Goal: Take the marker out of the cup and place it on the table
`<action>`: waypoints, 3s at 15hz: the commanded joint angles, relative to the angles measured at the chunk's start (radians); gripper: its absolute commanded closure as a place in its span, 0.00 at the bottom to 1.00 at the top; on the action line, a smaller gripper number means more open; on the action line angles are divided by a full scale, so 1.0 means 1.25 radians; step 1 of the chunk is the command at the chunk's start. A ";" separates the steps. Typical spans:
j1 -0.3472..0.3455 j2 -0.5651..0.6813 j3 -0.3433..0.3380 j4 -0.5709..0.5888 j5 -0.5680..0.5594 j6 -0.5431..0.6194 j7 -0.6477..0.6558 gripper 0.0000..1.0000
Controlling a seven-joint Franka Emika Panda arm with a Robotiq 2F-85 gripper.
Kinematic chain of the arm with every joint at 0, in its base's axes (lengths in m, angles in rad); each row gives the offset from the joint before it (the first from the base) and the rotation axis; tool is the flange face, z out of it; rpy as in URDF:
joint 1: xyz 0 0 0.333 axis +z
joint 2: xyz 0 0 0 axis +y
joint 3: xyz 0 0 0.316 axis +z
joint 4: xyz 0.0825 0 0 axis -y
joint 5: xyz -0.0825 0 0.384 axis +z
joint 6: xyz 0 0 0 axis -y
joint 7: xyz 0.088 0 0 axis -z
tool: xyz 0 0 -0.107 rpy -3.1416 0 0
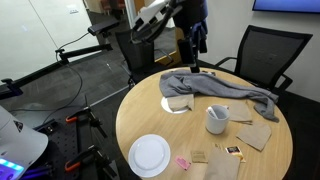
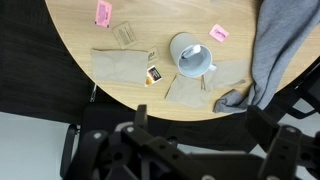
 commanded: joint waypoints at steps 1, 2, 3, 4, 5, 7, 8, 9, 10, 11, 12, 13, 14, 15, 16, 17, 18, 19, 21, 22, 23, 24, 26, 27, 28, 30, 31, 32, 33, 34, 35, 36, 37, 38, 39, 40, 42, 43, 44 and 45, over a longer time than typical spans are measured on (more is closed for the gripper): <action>0.034 0.061 -0.030 0.037 -0.009 0.030 0.007 0.00; 0.041 0.074 -0.035 0.043 -0.007 0.032 0.001 0.00; 0.046 0.084 -0.037 0.047 0.001 0.029 -0.011 0.00; 0.049 0.058 -0.043 0.024 0.008 0.021 -0.010 0.00; 0.054 0.068 -0.046 0.027 0.008 0.021 -0.011 0.00; 0.058 0.071 -0.051 0.027 0.008 0.021 -0.010 0.00; 0.058 0.070 -0.052 0.027 0.008 0.021 -0.010 0.00; 0.058 0.070 -0.052 0.027 0.008 0.021 -0.010 0.00; 0.058 0.070 -0.052 0.027 0.008 0.021 -0.010 0.00; 0.058 0.070 -0.052 0.027 0.008 0.021 -0.010 0.00; 0.058 0.070 -0.052 0.027 0.008 0.021 -0.010 0.00; 0.058 0.070 -0.052 0.027 0.008 0.021 -0.010 0.00; 0.056 0.081 -0.049 0.035 0.020 0.025 -0.018 0.00; 0.056 0.091 -0.048 0.045 0.029 0.022 -0.016 0.00; 0.056 0.098 -0.049 0.052 0.034 0.020 -0.013 0.00; 0.056 0.106 -0.051 0.057 0.037 0.023 -0.013 0.00; 0.058 0.115 -0.055 0.066 0.033 0.015 0.002 0.00; 0.061 0.127 -0.061 0.076 0.028 0.014 0.013 0.00; 0.060 0.150 -0.065 0.098 0.041 0.006 -0.006 0.00; 0.060 0.161 -0.068 0.109 0.049 0.002 -0.013 0.00; 0.057 0.175 -0.065 0.124 0.062 -0.008 -0.028 0.00; 0.055 0.188 -0.064 0.137 0.075 -0.015 -0.037 0.00; 0.047 0.212 -0.056 0.166 0.111 -0.033 -0.071 0.00; 0.045 0.224 -0.054 0.180 0.128 -0.044 -0.089 0.00; 0.043 0.236 -0.054 0.197 0.142 -0.062 -0.107 0.00; 0.038 0.263 -0.056 0.234 0.165 -0.117 -0.136 0.00; 0.037 0.278 -0.058 0.254 0.171 -0.143 -0.147 0.00; 0.036 0.292 -0.060 0.273 0.175 -0.163 -0.153 0.00; 0.036 0.307 -0.063 0.291 0.175 -0.178 -0.157 0.00; 0.036 0.322 -0.064 0.309 0.172 -0.190 -0.161 0.00; 0.035 0.339 -0.065 0.326 0.170 -0.197 -0.165 0.00; 0.035 0.356 -0.066 0.341 0.169 -0.198 -0.166 0.00; 0.033 0.370 -0.065 0.356 0.171 -0.202 -0.172 0.00; 0.031 0.389 -0.062 0.370 0.173 -0.198 -0.179 0.00; 0.030 0.403 -0.060 0.381 0.174 -0.192 -0.188 0.00; 0.028 0.418 -0.058 0.391 0.178 -0.185 -0.197 0.00; 0.028 0.449 -0.055 0.419 0.184 -0.182 -0.199 0.00; 0.026 0.462 -0.053 0.433 0.188 -0.185 -0.200 0.00; 0.028 0.476 -0.054 0.448 0.190 -0.185 -0.194 0.05; 0.029 0.487 -0.054 0.461 0.193 -0.187 -0.191 0.11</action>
